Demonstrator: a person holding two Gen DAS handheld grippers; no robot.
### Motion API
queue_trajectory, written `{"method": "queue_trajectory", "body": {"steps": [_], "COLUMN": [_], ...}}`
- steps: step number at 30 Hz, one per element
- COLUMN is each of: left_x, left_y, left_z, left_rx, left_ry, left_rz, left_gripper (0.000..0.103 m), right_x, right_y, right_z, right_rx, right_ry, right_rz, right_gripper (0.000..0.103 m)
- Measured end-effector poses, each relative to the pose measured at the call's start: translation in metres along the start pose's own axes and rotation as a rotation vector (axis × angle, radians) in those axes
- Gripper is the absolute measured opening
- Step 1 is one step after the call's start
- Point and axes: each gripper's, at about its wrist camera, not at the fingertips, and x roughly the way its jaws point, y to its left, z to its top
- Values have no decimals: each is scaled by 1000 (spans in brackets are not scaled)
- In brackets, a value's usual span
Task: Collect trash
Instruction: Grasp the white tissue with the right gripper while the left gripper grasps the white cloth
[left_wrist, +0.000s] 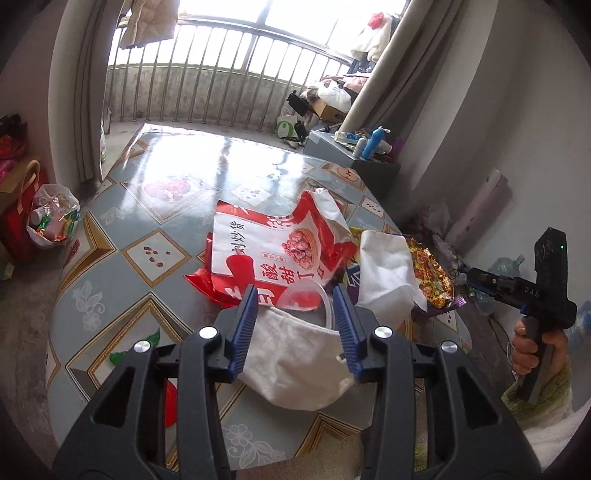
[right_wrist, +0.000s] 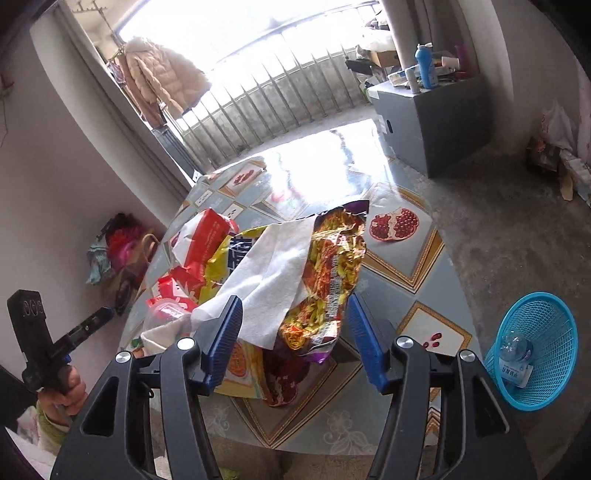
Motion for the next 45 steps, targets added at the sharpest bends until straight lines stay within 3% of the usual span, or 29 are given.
{"method": "queue_trajectory", "body": {"steps": [3,11,18,31,35,45], "left_x": [7,35,39,17,20,27], "left_y": [-12,-13,-2,15,16,7], "left_z": [-12,-36,-41,-40,-42,-35], "left_rx": [30,33,25,-45,-59,-38], "left_ry": [21,96,98,49,48,35], "left_rz": [-42,-68,-95,-201,-197,-232], "left_gripper": [39,38,10,4,4,4], "right_x": [5,35,47,49,46,53], "right_y": [17,64,75,93,95,64], "right_z": [-4,-28,-30,-26,-26,-19], "right_rx": [-28,-139,-138,-158,-172,-150], "right_ry": [11,122,161,166,152,105], "right_rz": [32,111,127,149,108,-87], "right_gripper": [58,52,47,46,46,46]}}
